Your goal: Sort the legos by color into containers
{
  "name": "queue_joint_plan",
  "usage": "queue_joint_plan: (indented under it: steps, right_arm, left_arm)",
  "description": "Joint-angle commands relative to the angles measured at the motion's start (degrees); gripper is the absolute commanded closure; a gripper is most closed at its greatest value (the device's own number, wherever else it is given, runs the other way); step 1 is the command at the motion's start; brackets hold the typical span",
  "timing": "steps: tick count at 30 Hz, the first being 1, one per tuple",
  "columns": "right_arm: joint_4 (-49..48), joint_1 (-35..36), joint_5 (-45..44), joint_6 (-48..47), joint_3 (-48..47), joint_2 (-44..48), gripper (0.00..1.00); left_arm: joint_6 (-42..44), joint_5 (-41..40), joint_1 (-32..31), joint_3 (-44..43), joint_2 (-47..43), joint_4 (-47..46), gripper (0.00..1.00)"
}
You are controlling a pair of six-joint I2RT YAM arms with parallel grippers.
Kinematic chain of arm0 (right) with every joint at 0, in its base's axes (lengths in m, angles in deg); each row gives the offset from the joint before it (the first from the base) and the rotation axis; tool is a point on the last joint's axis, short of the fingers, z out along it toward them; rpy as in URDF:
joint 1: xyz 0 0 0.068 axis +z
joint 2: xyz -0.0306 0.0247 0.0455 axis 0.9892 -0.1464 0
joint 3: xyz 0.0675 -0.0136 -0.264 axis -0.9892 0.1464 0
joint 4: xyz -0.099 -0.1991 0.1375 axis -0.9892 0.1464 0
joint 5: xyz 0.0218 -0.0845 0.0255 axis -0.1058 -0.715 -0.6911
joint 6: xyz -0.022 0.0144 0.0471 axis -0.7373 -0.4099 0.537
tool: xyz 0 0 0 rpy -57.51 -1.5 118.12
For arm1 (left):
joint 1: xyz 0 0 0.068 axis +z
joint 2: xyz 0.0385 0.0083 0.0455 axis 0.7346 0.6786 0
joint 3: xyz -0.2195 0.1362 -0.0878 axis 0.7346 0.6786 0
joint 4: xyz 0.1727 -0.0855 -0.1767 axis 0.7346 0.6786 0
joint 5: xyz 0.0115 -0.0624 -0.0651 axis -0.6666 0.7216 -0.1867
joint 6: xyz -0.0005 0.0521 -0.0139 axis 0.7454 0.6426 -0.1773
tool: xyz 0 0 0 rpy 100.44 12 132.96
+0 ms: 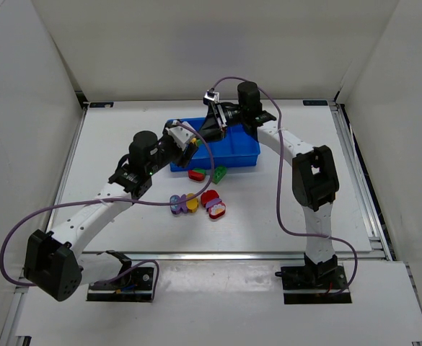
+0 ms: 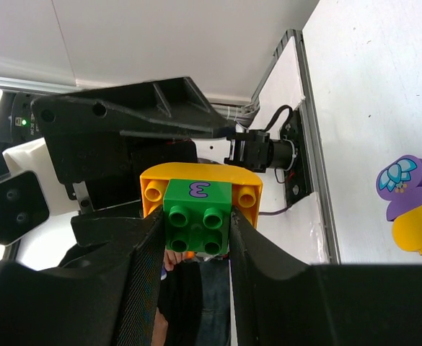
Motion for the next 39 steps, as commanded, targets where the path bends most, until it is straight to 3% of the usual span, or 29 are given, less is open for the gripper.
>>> queue_joint_plan:
  steps: [1,6,14,31,32,34,35,39]
  right_arm:
    - [-2.3,0.4,1.7,0.7,0.1,0.6,0.89]
    - [-2.3,0.5,1.9,0.6,0.8,0.5,0.9]
    - [-1.4,0.0,2.0,-0.7,1.3,0.6,0.92]
    - [8.7,-12.1,1.5,-10.0,1.3,3.7,0.95]
    - [10.7,-12.8,0.7,-15.5,0.4,4.0,0.95]
    - [24.5,-15.1,-1.3,-24.2,-2.8,4.2,0.96]
    - [34.7,-16.0,-5.0,-34.4,-4.4,4.2,0.96]
    - [50.1,-17.8,-23.3,-52.6,-9.2,5.7,0.96]
  left_arm:
    - [-0.9,0.6,0.1,-0.1,-1.9,-2.3,0.32]
    - [-1.2,2.5,0.1,-0.3,-1.5,-3.6,0.39]
    - [-1.9,4.9,0.1,-2.1,-0.7,-1.2,0.77]
    - [-5.9,2.1,-1.7,5.4,-12.3,9.4,0.83]
    - [-6.2,0.4,-1.6,5.2,-12.7,10.7,0.83]
    - [-6.5,-1.5,-1.4,3.5,-12.6,12.1,0.84]
    - [-7.0,-3.1,-1.2,2.6,-12.2,14.4,0.84]
    - [-13.3,-5.2,3.2,-7.0,-4.1,23.2,0.89]
